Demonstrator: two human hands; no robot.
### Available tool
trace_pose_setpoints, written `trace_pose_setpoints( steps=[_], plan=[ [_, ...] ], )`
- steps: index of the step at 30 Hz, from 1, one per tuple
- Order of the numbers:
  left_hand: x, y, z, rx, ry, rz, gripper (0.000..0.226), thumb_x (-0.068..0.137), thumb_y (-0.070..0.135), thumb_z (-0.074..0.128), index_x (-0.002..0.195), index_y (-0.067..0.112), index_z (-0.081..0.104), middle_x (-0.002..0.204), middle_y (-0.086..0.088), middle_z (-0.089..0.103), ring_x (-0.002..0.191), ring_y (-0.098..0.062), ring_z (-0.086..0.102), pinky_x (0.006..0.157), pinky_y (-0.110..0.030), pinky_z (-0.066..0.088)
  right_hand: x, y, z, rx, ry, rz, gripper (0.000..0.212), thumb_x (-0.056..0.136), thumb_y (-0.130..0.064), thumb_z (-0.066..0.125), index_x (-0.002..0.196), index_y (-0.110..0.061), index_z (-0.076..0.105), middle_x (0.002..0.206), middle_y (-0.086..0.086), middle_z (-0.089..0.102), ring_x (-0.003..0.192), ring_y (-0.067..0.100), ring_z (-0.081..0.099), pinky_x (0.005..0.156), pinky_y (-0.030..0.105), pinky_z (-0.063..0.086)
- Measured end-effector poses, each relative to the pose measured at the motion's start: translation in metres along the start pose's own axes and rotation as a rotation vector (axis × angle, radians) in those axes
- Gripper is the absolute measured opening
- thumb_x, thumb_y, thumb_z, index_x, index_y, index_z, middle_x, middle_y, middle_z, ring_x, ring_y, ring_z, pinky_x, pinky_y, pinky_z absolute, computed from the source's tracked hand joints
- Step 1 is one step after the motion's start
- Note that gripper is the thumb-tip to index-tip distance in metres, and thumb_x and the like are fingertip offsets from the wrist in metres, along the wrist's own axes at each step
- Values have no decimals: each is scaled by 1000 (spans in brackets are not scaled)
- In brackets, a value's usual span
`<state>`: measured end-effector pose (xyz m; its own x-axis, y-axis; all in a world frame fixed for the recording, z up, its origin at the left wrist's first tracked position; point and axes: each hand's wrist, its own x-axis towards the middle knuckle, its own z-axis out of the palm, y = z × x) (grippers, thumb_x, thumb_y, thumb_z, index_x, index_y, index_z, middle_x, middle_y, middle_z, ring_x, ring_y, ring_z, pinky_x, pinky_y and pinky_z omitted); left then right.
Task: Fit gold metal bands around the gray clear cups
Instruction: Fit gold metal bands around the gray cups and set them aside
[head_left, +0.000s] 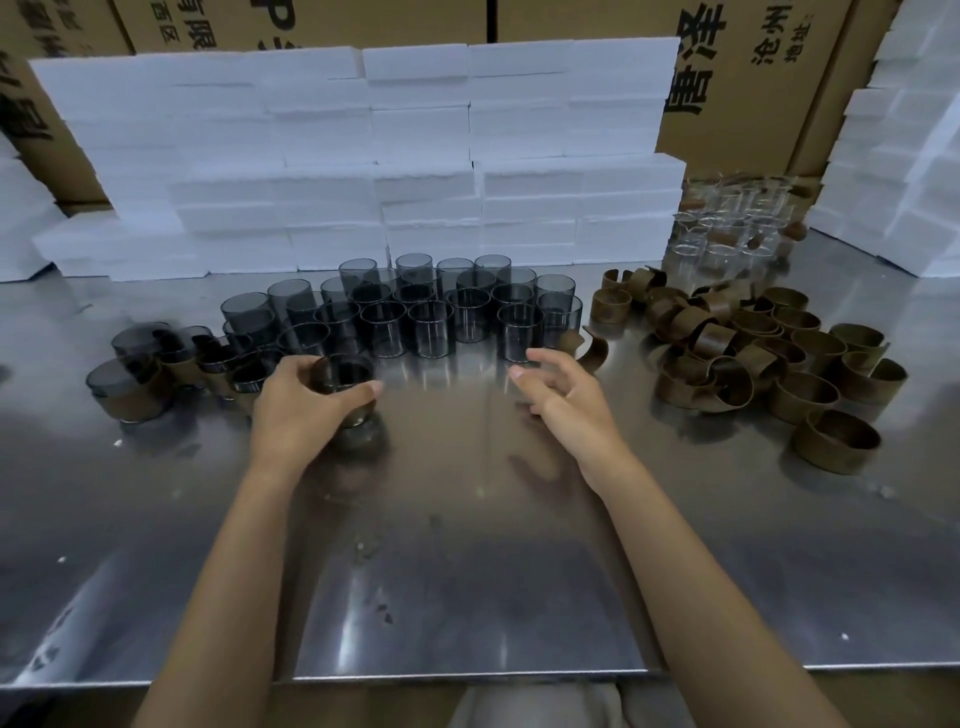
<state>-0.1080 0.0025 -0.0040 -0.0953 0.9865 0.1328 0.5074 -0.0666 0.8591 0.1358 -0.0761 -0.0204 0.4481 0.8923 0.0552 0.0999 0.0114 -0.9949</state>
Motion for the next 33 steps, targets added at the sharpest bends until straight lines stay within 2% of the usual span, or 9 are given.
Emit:
trace_pose_setpoints(
  steps=[3,8,11,14,18,23,27,31,33],
  plan=[
    [2,-10,-7,34,-2,25,60,67,47,92,110,11,71,110,-3,66,106,-25,63,93,-41,53,1,3,-1,-25,-1,4,34,96,-31,70,128,-20,63,106,-8,71,106,12,67,99,33,54],
    [2,-16,-9,111,145,13,83,75,50,87,141,9,58,134,-17,49,127,-36,51,109,-50,45,3,6,-2,-5,28,10,25,96,-31,69,119,-20,68,96,-9,72,90,6,67,81,18,54],
    [1,-19,-11,128,218,48,85,81,42,84,152,14,46,133,-18,50,120,-33,51,103,-47,43,5,7,-3,12,78,22,19,97,-24,68,114,-15,70,103,4,73,90,13,66,88,32,55],
    [3,-21,-14,117,273,87,73,84,32,84,145,15,48,129,-18,53,103,-27,52,94,-46,45,6,7,-2,9,123,27,16,98,-18,66,111,-12,70,107,12,73,94,19,67,92,37,55],
    [10,-24,-14,135,356,81,48,91,17,76,132,12,51,108,-19,63,101,-34,58,95,-52,47,6,8,-3,-29,90,21,23,99,-17,63,121,-12,68,111,6,72,97,13,64,101,37,54],
    [14,-26,-9,149,420,86,35,92,-4,54,125,8,48,98,-20,63,89,-33,53,82,-42,36,8,9,-3,-76,65,33,33,100,-21,62,133,-15,63,130,5,66,118,21,62,110,43,48],
    [6,-10,13,128,330,196,29,93,3,57,120,12,51,93,-9,60,85,-27,54,77,-37,37,13,9,-5,-19,108,74,35,100,-21,60,135,-14,62,129,4,64,118,25,63,108,43,49],
    [-10,19,62,87,65,396,34,92,4,61,124,14,52,98,-2,57,79,-11,53,78,-34,42,16,9,-9,92,158,109,32,101,-19,56,132,-18,59,123,2,61,87,18,64,85,32,55],
    [-15,35,92,44,-82,413,41,92,4,62,130,13,49,107,-3,55,92,-16,57,87,-34,46,16,9,-12,137,174,124,29,101,-18,54,130,-20,58,123,3,60,77,8,62,86,31,56]
  ],
)
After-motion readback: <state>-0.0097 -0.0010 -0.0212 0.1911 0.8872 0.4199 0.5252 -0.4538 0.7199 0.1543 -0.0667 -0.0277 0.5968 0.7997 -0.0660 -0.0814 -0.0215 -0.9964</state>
